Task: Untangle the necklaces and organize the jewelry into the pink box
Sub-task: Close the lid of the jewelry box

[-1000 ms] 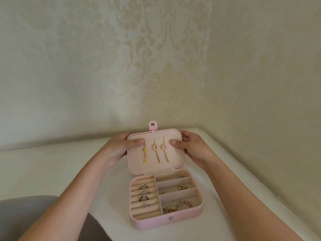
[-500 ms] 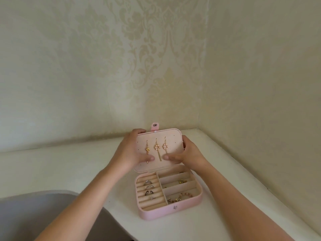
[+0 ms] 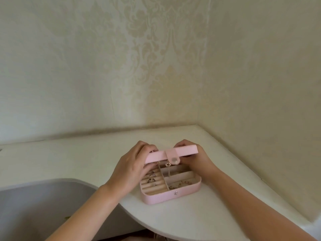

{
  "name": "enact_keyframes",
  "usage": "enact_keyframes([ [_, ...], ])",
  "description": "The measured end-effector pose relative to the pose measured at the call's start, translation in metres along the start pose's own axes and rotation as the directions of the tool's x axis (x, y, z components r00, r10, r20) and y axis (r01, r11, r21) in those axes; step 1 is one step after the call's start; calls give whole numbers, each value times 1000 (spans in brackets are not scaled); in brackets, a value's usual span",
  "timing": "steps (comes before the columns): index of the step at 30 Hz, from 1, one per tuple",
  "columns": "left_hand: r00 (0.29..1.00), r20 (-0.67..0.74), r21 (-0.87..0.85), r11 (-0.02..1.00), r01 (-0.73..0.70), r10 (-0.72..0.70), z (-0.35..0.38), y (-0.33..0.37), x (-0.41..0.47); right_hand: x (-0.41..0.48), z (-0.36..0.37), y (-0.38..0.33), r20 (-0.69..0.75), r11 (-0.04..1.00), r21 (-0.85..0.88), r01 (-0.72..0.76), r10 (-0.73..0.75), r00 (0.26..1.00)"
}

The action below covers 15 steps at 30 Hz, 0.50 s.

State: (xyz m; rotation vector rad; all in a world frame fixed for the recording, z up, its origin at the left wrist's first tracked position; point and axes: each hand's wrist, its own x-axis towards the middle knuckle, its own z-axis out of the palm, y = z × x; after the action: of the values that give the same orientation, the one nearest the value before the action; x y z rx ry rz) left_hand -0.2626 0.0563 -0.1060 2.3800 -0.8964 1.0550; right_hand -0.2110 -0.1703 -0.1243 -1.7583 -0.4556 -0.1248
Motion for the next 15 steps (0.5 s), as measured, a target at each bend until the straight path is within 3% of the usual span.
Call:
enact_keyframes([
  [3,998,58,-28,999,-24,25,3,5,-11,-9,-10,0,115,978,-192,78,-56,992],
  [7,991,130,-34,999,18,-14,2,3,-23,-13,-21,-6,231,924,-378,63,28,973],
  [12,964,260,15,999,45,-47,-2,0,-23,-16,-40,-11,290,935,-340,-100,206,935],
  [15,917,389,-15,995,102,-88,-14,3,-15,-19,-51,-17,400,952,-260,-164,261,879],
])
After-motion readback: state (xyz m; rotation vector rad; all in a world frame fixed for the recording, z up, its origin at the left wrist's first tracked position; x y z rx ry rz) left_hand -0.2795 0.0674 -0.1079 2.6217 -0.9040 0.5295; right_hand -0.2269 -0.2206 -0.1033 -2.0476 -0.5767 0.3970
